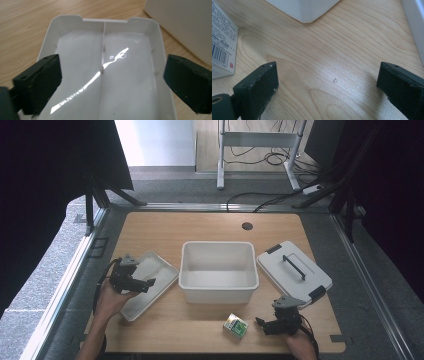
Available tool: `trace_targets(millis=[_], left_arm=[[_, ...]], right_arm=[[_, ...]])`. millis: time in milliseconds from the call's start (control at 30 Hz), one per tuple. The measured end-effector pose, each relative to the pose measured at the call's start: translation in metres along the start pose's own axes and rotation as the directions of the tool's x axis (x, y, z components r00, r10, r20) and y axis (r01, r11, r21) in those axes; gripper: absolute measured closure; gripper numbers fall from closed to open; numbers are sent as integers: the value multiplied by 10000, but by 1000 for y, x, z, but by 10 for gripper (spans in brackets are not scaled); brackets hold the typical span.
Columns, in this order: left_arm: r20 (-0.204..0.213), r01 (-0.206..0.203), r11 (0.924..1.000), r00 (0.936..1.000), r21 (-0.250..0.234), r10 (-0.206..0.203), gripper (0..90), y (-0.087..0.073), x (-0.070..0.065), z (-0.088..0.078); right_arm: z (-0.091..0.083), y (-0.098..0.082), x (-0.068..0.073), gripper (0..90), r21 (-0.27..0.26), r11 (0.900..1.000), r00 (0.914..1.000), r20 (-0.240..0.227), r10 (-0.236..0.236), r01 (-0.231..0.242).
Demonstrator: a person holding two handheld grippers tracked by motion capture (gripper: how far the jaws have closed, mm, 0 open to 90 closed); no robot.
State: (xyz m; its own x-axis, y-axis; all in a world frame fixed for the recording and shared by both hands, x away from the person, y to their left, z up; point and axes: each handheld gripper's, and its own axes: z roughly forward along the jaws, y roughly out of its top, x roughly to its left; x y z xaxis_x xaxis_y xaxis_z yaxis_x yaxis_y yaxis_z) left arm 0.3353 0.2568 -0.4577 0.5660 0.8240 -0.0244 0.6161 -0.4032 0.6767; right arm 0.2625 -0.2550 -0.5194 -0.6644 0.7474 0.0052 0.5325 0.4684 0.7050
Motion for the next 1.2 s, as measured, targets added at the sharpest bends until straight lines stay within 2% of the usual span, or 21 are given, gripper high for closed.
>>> trace_targets(millis=[33, 233, 333, 500, 633, 733, 933, 1000, 1200], left_arm=[[158, -138, 9999, 9998, -4, 138, 0, 0, -3, -1], [463, -810, 9967, 9956, -88, 814, 0, 3, -28, -3], [764, -1087, 9938, 9910, -255, 1103, 0, 2, -42, -3], [945, -1659, 9852, 9810, -427, 1693, 0, 1, -65, 0], [1082, -1848, 9815, 9759, -510, 1894, 0, -2, -79, 6], [990, -2062, 9777, 9728, -411, 2093, 0, -4, -85, 12], [1361, -1980, 9788, 9696, -515, 2033, 0, -9, -92, 18], [1503, -2066, 9775, 9660, -417, 2106, 0, -11, -94, 20], [1604, -2224, 9746, 9614, -245, 2234, 0, -10, -96, 24]], right_arm=[[0, 0, 0, 33, -2, 10000, 10000, -7, 4, -4], [0, 0, 0, 33, 20, 10000, 10000, -12, -10, 10], [0, 0, 0, 33, 2, 10000, 10000, -7, 2, -2], [0, 0, 0, 33, 11, 10000, 10000, -17, -3, 3], [0, 0, 0, 33, -2, 10000, 10000, 0, -2, 2], [0, 0, 0, 33, 14, 10000, 10000, -11, -9, 9], [0, 0, 0, 33, 16, 10000, 10000, -17, -6, 6], [0, 0, 0, 33, 5, 10000, 10000, -3, -5, 5], [0, 0, 0, 34, 30, 10000, 10000, 3, 32, -32]])
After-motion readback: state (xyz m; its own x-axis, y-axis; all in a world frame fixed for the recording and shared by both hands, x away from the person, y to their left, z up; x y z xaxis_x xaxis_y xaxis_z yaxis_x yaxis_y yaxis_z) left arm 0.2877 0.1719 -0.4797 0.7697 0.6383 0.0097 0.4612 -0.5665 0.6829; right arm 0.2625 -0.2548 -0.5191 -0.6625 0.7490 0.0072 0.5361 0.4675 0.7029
